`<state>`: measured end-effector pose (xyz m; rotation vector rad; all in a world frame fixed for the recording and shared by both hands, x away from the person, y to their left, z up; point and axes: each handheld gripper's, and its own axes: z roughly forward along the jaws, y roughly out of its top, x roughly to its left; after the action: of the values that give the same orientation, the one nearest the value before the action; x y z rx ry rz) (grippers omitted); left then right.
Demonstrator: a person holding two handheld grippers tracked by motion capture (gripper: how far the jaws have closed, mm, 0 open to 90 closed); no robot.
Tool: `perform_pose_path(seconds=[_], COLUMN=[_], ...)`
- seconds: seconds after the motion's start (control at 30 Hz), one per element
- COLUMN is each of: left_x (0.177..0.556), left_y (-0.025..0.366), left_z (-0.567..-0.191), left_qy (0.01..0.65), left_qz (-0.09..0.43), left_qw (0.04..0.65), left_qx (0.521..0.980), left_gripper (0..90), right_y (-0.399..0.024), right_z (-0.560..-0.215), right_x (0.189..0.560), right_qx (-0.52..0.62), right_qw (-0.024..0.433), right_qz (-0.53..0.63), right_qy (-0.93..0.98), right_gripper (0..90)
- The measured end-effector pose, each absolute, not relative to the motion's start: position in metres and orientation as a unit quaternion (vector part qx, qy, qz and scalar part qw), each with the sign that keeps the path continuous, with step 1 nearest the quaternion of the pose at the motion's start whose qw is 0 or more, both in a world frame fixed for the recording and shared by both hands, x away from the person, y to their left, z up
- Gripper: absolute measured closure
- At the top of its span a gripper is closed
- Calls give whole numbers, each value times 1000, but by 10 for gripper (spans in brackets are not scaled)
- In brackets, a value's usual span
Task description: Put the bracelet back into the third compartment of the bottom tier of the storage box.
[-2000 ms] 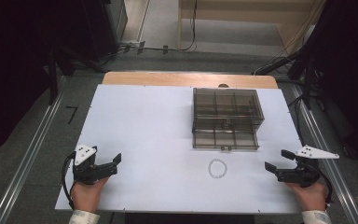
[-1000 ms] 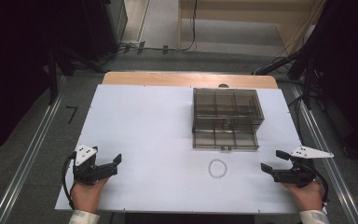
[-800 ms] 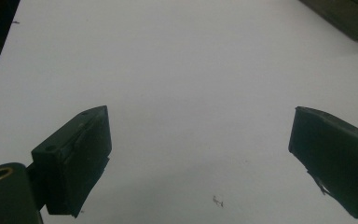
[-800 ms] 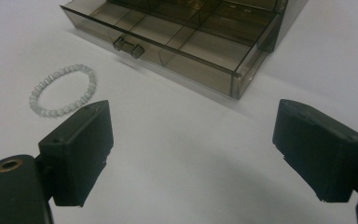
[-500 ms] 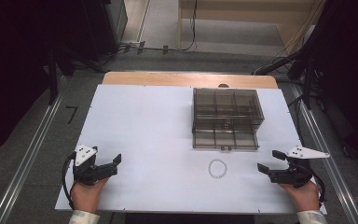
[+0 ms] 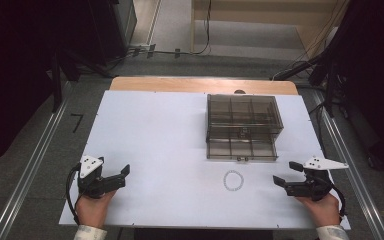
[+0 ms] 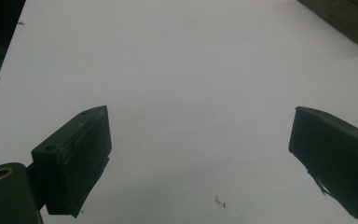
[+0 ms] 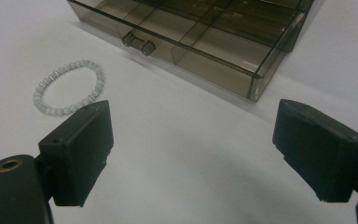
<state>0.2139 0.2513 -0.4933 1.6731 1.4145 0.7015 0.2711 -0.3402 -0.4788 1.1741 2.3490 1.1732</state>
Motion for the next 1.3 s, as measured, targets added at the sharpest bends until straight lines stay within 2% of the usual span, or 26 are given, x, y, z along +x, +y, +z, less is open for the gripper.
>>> perform_pose_path(seconds=[0.93, 1.3], left_x=[212, 212], left_y=[252, 250], left_z=[-493, -492], left_qy=[564, 561], left_qz=[280, 287], left_qw=[410, 404], left_qx=[659, 663], left_gripper=[62, 63], right_y=[-322, -320], right_z=[-480, -478], right_x=[270, 266], right_qx=[392, 389], right_qw=[134, 148], right_qz=[396, 400], right_qy=[819, 816], right_gripper=[110, 116])
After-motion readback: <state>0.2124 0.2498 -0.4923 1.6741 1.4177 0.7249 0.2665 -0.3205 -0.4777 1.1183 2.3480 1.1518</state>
